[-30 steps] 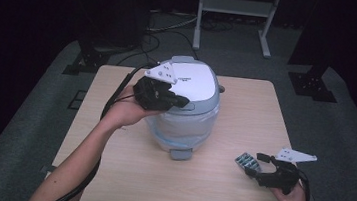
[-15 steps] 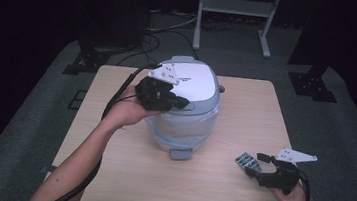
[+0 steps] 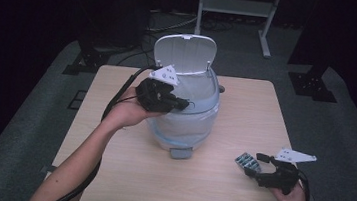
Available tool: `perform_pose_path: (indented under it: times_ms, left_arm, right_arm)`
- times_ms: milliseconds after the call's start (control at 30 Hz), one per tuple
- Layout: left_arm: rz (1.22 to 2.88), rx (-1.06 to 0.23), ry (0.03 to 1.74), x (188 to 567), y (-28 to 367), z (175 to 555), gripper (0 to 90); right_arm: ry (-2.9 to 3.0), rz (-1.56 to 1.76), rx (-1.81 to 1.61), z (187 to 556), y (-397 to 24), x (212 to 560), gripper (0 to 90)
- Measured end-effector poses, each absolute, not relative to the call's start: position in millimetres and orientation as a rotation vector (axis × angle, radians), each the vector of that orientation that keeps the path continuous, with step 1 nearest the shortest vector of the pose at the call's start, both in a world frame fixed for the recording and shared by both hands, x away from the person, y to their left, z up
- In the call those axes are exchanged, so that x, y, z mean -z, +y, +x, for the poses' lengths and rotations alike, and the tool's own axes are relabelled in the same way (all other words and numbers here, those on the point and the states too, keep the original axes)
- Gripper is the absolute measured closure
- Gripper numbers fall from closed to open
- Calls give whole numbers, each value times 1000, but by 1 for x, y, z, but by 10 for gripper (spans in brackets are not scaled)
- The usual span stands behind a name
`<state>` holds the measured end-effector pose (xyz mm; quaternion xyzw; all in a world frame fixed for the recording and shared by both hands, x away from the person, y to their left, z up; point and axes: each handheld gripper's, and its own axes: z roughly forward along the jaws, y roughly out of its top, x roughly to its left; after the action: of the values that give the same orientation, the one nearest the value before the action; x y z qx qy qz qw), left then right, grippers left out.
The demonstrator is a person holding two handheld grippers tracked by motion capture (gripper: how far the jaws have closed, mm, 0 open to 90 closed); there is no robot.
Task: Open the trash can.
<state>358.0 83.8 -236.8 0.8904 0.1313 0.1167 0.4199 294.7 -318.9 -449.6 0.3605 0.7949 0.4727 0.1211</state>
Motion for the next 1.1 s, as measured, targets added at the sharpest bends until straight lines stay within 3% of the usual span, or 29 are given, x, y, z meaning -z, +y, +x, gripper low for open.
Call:
perform_pose_path:
  times_ms: [500,1100]
  left_arm:
    - [2208,-283,317,232,109,343,839]
    - [2157,-292,405,250,174,314,716]
  right_arm:
    - [2317,1056,-1358,294,-318,450,199]
    - [2330,1061,-1306,297,-315,453,198]
